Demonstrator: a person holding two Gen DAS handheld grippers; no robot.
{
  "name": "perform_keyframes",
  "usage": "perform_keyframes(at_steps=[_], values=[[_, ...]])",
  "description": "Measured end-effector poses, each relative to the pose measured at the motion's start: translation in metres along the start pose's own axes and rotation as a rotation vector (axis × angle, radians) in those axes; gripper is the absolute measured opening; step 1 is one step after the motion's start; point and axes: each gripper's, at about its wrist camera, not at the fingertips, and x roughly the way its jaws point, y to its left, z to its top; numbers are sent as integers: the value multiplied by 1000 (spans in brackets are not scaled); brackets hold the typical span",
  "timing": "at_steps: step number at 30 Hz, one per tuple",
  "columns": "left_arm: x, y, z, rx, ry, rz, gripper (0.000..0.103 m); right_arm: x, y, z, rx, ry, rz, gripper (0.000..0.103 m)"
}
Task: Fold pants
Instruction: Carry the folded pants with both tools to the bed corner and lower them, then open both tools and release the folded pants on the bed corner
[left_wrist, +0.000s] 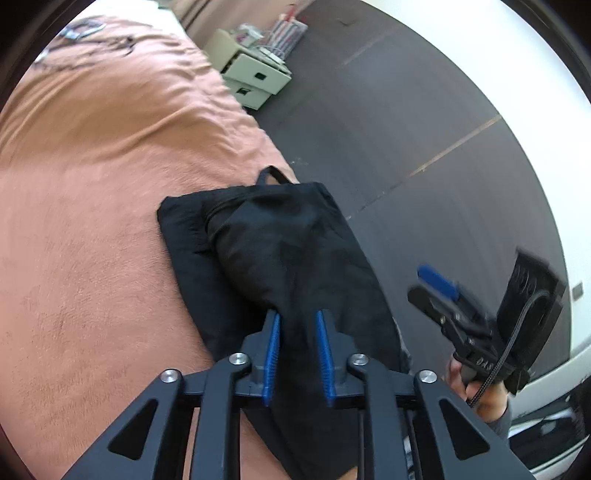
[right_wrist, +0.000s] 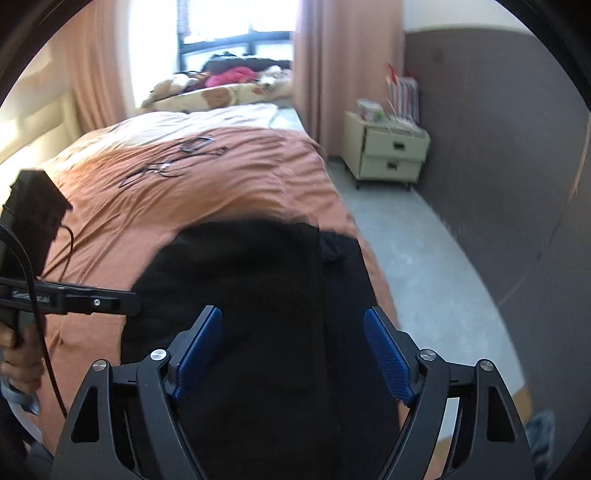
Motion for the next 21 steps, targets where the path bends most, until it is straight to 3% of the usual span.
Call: perform_keyframes(at_steps=[7,12,14,17,18,21], values=[[4,16,10,-30,-12,-13,44,-36,0,-21,108,-39,-12,78],[14,19,28,-66,-33,-39,47,-46,5,-42,183,-53,44,51],[22,21,35,-72,-26,-40,47,-46,7,-54,215,-28,67,35],[28,23,47,-68,-50,19,47,-45,4,-68,261,-17,91,35],[29,25,50,-68,-68,50,45,-46,6,-74,271,-17,100,35],[34,31,54,-69,-67,78,14,-47,7,-90,296,-4,107,35]])
